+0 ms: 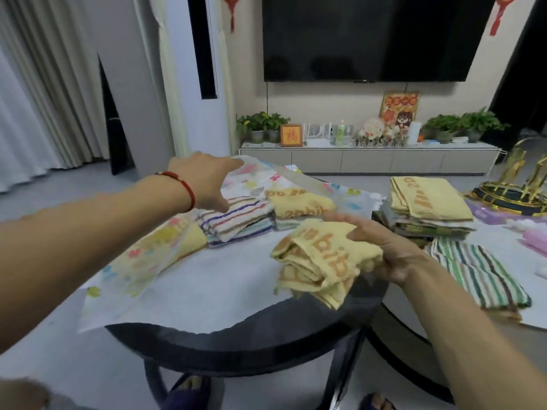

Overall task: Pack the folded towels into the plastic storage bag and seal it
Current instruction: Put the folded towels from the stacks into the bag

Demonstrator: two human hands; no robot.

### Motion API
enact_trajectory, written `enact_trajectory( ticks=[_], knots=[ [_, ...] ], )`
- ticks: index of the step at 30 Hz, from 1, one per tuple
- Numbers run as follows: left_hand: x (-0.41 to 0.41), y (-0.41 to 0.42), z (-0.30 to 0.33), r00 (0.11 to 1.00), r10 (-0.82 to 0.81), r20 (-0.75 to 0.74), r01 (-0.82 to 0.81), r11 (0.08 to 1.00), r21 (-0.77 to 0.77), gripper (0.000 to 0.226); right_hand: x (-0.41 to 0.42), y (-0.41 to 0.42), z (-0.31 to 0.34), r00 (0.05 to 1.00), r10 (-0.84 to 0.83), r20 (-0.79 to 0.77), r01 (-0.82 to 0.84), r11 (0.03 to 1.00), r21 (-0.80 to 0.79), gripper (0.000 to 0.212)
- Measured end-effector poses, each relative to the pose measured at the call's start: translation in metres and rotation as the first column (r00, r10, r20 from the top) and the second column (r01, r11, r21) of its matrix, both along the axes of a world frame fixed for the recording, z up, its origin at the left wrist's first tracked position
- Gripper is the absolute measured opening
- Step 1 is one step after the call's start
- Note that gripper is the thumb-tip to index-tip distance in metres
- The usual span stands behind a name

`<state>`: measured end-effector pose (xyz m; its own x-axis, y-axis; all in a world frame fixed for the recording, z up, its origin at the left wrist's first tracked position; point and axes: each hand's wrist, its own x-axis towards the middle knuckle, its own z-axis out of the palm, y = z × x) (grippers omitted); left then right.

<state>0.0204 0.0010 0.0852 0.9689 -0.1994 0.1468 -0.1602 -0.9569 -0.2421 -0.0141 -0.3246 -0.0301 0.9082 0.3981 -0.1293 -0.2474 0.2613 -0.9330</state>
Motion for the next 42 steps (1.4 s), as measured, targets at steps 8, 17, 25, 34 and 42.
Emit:
enact_trajectory(
  ticks=[8, 17, 25, 34, 42],
  knots=[
    [0.001, 0.015, 0.029, 0.989, -0.004, -0.147, 0.047, 0.956, 0.289, 0.126, 0.05, 0.109, -0.013, 0.993, 0.093, 0.07, -0.091, 0.995, -0.037, 0.057],
    [-0.006, 0.037, 0.057, 0.987, -0.029, -0.16, 0.086, 0.929, 0.361, 0.139, 0.08, 0.271, -0.024, 0.998, 0.008, 0.059, -0.018, 0.985, 0.174, 0.064],
    [-0.005, 0.05, 0.062, 0.987, -0.062, -0.15, 0.108, 0.943, 0.316, 0.137, 0.072, 0.32, -0.069, 0.978, 0.205, 0.039, -0.188, 0.948, -0.255, 0.087],
    [-0.008, 0.046, 0.035, 0.99, -0.09, -0.105, 0.109, 0.976, 0.191, 0.136, 0.066, 0.261, -0.051, 0.942, 0.238, 0.238, -0.085, 0.852, -0.517, 0.064],
    [0.003, -0.002, -0.003, 0.97, -0.24, -0.033, 0.242, 0.955, 0.17, 0.112, 0.047, 0.125, -0.047, 0.962, 0.115, 0.246, 0.048, 0.82, -0.571, 0.046]
  ],
)
